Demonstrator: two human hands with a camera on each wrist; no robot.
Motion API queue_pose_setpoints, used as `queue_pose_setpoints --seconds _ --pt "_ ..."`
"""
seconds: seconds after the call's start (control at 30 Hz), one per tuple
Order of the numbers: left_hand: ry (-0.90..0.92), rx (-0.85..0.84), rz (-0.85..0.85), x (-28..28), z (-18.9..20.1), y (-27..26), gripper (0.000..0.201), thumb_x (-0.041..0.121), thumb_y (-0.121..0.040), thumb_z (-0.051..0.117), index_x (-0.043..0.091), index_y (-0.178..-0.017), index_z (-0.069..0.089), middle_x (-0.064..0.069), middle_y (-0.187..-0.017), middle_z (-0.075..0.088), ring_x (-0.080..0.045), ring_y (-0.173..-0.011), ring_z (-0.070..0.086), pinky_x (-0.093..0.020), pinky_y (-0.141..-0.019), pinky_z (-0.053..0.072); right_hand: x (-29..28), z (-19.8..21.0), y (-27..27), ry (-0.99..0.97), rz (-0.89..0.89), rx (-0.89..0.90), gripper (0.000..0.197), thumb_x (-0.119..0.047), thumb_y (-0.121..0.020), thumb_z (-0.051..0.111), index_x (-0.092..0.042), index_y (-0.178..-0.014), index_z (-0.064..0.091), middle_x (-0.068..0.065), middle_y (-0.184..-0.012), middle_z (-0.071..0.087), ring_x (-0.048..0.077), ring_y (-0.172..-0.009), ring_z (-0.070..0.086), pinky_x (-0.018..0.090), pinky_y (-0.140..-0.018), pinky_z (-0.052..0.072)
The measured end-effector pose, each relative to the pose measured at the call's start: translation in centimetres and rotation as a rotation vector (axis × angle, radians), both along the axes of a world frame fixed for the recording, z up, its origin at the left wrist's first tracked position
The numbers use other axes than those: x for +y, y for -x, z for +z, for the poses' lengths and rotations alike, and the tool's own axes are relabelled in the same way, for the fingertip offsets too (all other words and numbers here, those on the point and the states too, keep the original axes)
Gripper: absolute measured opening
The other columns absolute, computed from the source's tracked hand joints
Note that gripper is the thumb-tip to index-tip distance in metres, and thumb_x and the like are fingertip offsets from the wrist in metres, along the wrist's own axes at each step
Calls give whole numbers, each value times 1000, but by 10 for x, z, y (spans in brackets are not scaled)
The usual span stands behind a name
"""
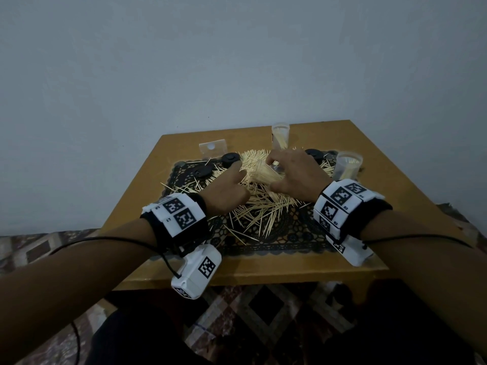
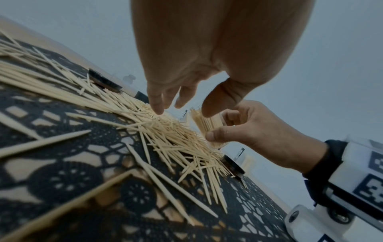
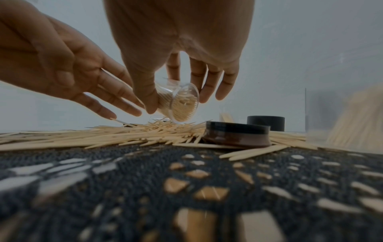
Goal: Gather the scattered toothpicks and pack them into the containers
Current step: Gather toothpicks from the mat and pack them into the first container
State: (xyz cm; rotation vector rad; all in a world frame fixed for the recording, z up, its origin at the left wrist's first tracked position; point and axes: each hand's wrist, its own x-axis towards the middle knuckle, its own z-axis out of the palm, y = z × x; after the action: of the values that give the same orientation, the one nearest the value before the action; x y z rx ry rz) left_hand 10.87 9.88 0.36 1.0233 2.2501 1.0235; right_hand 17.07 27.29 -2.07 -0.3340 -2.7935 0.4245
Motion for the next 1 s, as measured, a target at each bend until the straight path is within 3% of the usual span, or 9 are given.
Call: queue_pose_setpoints --seconds 0.07,0.23,0.33,0.4,0.47,0.57,0.73,0.83,1.0 --pt "-45 -52 -6 -1 0 -1 78 -13 -83 45 9 -150 13 -5 -153 32 -13 -138 33 -37 -102 42 0 0 -1 -3 7 0 48 -34 -68 82 -22 -109 59 7 -104 63 27 -98 57 44 -86 50" --pt "-168 -155 0 3 0 -4 83 -19 -81 43 13 -152 14 -11 -155 28 -19 -141 31 -40 -96 47 1 -2 -1 9 11 2 47 -33 -70 81 -22 -109 58 6 -101 64 26 -98 57 45 -87 49" --pt "-171 -22 89 4 -2 -3 75 -10 -83 51 12 -148 23 -13 -152 33 -23 -139 32 -31 -95 41 1 -2 -1 21 16 15 49 -34 -70 81 -21 -110 57 5 -102 64 25 -98 58 45 -88 49" --pt "-94 101 108 4 -2 -2 65 -4 -82 55 11 -142 35 -11 -143 42 -21 -127 45 -29 -91 41 1 -2 -2 20 32 20 49 -34 -70 81 -21 -110 57 4 -101 64 24 -97 58 43 -87 50" --pt "5 170 53 5 -1 -1 55 -2 -81 54 12 -134 45 -11 -131 48 -19 -96 56 -28 -74 46 0 -1 -3 23 69 27 48 -33 -69 82 -21 -110 59 3 -99 65 23 -95 58 40 -83 51" --pt "26 131 42 7 -1 4 51 -6 -78 51 10 -127 52 -14 -106 56 -15 -65 49 -25 -54 39 -1 1 -3 36 103 52 48 -31 -69 83 -21 -111 61 0 -95 64 17 -90 54 36 -79 50" --pt "-105 -113 87 3 4 11 40 -17 -73 44 9 -98 61 -26 -96 56 -22 -73 44 -38 -72 37 0 0 -3 25 111 50 48 -28 -69 83 -21 -111 61 -1 -93 63 17 -89 54 35 -77 49" --pt "-70 -78 111 2 8 14 39 -16 -76 44 7 -102 62 -18 -99 53 -22 -79 45 -36 -74 38 -1 -1 -3 32 127 51 49 -28 -69 83 -20 -112 61 -3 -93 60 18 -89 55 34 -77 49" --pt "-77 -115 85 0 6 15 39 -17 -76 41 4 -101 61 -21 -98 56 -20 -72 46 -34 -72 38 0 0 -3 46 126 52 48 -29 -68 84 -22 -110 62 0 -96 64 18 -90 58 34 -78 50"
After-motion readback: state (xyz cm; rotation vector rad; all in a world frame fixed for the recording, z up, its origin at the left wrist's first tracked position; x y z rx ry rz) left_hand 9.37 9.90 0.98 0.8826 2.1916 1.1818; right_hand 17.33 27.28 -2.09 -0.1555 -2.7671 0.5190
